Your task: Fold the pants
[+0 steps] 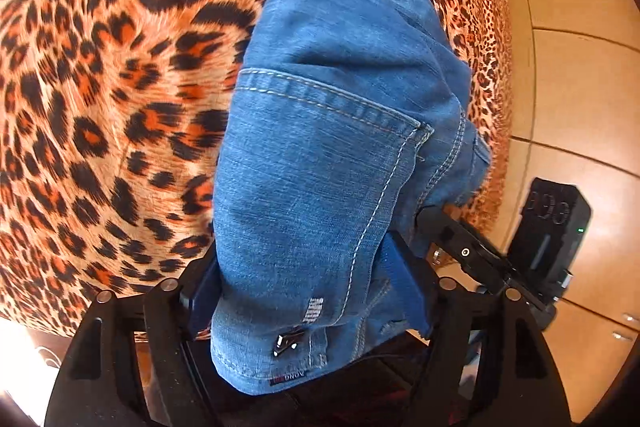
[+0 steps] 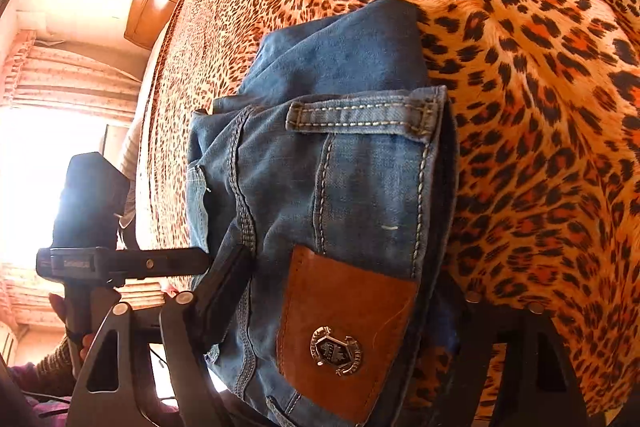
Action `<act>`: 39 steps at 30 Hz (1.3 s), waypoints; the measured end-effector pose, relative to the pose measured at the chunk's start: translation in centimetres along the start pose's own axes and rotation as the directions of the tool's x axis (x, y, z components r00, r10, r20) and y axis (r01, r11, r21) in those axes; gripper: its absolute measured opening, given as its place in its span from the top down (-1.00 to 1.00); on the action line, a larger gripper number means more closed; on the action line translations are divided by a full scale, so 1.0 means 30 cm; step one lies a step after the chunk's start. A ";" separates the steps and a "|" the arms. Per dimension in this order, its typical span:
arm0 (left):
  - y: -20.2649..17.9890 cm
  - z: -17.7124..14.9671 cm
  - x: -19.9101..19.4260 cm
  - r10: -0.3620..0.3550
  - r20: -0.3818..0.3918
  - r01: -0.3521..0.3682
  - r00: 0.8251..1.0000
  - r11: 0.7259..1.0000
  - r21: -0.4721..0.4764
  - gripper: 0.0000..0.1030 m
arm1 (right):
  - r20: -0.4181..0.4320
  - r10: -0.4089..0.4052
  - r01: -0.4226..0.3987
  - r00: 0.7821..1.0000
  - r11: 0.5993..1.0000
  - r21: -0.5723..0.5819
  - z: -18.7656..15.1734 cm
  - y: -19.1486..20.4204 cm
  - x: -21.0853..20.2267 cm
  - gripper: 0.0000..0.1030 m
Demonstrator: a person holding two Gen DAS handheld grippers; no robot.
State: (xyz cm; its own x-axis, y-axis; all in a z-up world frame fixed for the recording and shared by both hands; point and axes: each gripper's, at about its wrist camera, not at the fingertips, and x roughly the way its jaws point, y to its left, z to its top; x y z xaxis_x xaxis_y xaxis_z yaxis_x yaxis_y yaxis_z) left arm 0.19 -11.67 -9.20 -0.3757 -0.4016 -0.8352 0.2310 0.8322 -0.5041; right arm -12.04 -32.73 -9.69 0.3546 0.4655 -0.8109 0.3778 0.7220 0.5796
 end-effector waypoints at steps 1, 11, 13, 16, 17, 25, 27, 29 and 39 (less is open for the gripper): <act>-0.027 -0.011 -0.002 0.046 0.019 -0.047 0.999 0.998 0.033 -0.17 | 0.006 -0.029 0.030 1.000 0.999 -0.020 0.004 0.019 -0.004 -0.21; -0.068 0.023 -0.197 0.117 0.202 -0.132 0.972 0.989 0.062 0.36 | 0.058 -0.154 0.164 0.986 0.943 -0.291 0.075 0.290 -0.015 0.14; -0.065 0.065 -0.280 0.114 0.257 -0.132 0.960 0.990 0.054 0.36 | 0.077 -0.126 0.144 0.989 0.942 -0.302 0.151 0.362 -0.019 0.14; -0.037 0.150 -0.413 0.117 0.350 -0.136 0.929 0.990 0.033 0.33 | 0.123 -0.082 0.120 0.989 0.931 -0.344 0.276 0.466 -0.034 0.08; -0.024 0.189 -0.441 0.130 0.373 -0.150 0.919 0.988 0.025 0.24 | 0.130 -0.069 0.112 0.989 0.928 -0.355 0.325 0.481 -0.034 0.07; 0.184 0.319 -0.558 0.244 0.420 -0.203 0.874 0.969 -0.142 0.13 | 0.129 -0.241 0.262 0.962 0.947 -0.186 0.581 0.451 0.053 -0.40; 0.198 0.313 -0.549 0.263 0.426 -0.217 0.866 0.964 -0.153 0.12 | 0.136 -0.261 0.284 0.956 0.938 -0.200 0.581 0.460 0.041 -0.42; 0.204 0.299 -0.532 0.262 0.424 -0.212 0.867 0.964 -0.162 0.12 | 0.146 -0.290 0.317 0.946 0.923 -0.218 0.573 0.482 0.022 -0.44; 0.085 0.171 -0.512 0.312 0.617 -0.269 0.723 0.949 -0.165 0.12 | 0.420 -0.390 0.508 0.819 0.834 -0.216 0.343 0.628 -0.176 -0.99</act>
State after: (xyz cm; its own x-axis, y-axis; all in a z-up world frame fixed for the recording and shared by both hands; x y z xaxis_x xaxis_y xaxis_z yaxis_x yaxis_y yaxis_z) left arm 11.14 -5.33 1.24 0.3539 -0.2668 -0.8964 0.1723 0.9606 -0.2179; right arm 2.01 -26.85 6.36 0.5025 -0.1157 -0.8568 0.3109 0.9489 0.0542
